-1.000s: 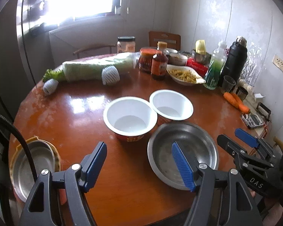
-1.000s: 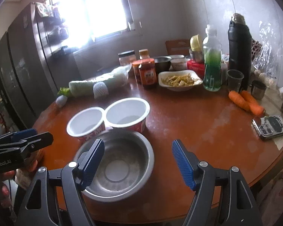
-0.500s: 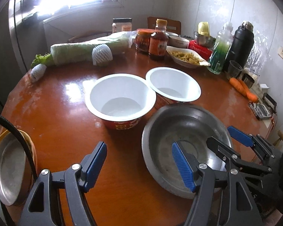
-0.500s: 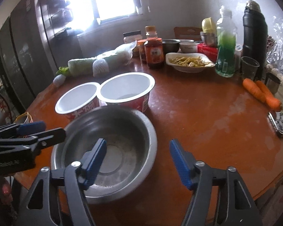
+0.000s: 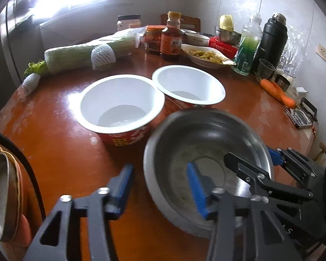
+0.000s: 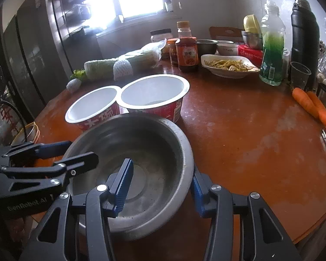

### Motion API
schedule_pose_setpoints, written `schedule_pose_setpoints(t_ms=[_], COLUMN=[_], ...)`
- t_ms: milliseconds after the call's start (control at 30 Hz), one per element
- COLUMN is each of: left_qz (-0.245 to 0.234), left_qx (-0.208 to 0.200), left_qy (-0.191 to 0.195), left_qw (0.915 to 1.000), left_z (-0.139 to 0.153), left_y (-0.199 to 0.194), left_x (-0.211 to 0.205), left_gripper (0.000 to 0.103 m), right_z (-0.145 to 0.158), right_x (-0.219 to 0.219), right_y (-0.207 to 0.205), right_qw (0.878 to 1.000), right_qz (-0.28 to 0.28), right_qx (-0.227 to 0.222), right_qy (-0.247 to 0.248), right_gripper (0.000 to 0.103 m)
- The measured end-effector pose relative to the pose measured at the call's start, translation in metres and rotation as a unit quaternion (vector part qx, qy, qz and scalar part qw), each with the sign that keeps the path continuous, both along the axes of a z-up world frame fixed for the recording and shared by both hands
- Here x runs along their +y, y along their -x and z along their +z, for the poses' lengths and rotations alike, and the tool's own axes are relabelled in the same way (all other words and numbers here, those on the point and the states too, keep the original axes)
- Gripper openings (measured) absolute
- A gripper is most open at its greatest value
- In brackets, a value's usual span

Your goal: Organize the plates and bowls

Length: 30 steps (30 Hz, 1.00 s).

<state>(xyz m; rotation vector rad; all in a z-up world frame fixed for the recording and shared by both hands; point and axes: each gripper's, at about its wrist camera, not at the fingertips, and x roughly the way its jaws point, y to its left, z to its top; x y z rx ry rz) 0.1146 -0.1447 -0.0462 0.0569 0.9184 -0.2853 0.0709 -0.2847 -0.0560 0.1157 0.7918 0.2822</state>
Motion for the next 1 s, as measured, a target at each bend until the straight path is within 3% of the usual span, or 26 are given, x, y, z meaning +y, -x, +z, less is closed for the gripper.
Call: schedule_pose_setpoints(t_ms=[333, 700, 1000], left_qz=[0.000, 0.021, 0.040], left_qx=[0.003, -0.007, -0.003], left_qy=[0.004, 0.008, 0.015], left_qw=[1.0000, 0.9997, 0.9991], left_z=[0.001, 0.014, 0.009], left_y=[0.004, 0.029, 0.040], left_x=[0.007, 0.042, 0.072], left_gripper=[0.038, 0.038, 0.038], right_z=[0.004, 0.027, 0.024], right_x=[0.009, 0.044, 0.074], right_y=[0.004, 0.025, 0.036], right_qw=[1.000, 0.998, 0.996], right_qz=[0.009, 0.046, 0.077], right_qx=[0.002, -0.019, -0.010], right_qy=[0.014, 0.038, 0.049], right_gripper=[0.051, 0.052, 0.052])
